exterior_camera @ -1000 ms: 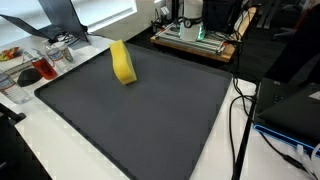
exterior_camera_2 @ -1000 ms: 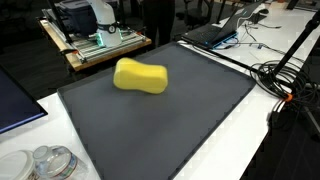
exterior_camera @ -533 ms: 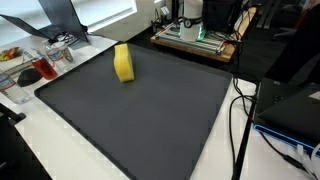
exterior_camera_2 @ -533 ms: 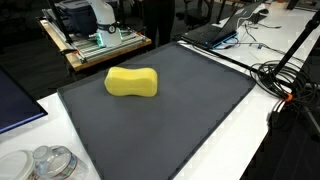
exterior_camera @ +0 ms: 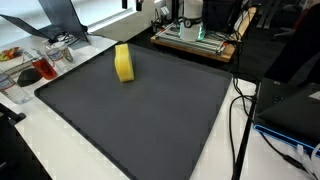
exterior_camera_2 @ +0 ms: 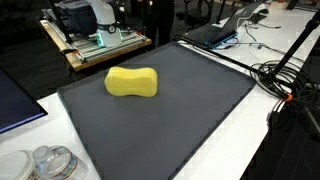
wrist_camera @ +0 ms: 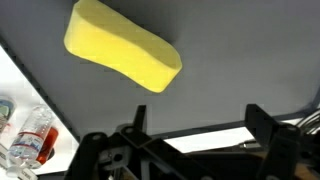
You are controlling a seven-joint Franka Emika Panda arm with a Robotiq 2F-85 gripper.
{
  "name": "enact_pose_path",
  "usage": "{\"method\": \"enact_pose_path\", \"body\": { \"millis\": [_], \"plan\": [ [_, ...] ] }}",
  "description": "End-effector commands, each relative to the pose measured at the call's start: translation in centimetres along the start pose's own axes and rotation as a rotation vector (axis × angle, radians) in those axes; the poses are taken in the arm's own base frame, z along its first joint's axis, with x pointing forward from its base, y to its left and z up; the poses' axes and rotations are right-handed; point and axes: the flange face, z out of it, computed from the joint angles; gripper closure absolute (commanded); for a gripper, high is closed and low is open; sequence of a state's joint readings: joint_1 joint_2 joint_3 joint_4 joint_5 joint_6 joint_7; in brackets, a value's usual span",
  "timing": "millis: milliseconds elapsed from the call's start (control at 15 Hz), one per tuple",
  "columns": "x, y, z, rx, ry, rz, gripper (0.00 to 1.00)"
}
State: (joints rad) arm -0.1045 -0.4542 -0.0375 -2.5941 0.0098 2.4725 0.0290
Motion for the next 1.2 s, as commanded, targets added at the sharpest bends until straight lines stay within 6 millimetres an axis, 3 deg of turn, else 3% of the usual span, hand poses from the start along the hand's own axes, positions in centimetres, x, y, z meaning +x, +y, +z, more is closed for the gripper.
{"method": "enact_pose_path", "body": {
  "millis": [0, 467, 667, 867, 1133],
  "plan": [
    [0.2, 0.4, 0.0, -0.024, -0.005, -0.007, 0.00],
    [0.2, 0.4, 0.3, -0.029, -0.010, -0.010, 0.00],
    [1.6, 1.4, 2.2, -0.194, 0.075, -0.022, 0.00],
    [2.2, -0.4, 3.9, -0.322, 0.114, -0.138, 0.00],
    [3.5, -5.4, 4.5, -0.460, 0.187, -0.227, 0.00]
  ]
}}
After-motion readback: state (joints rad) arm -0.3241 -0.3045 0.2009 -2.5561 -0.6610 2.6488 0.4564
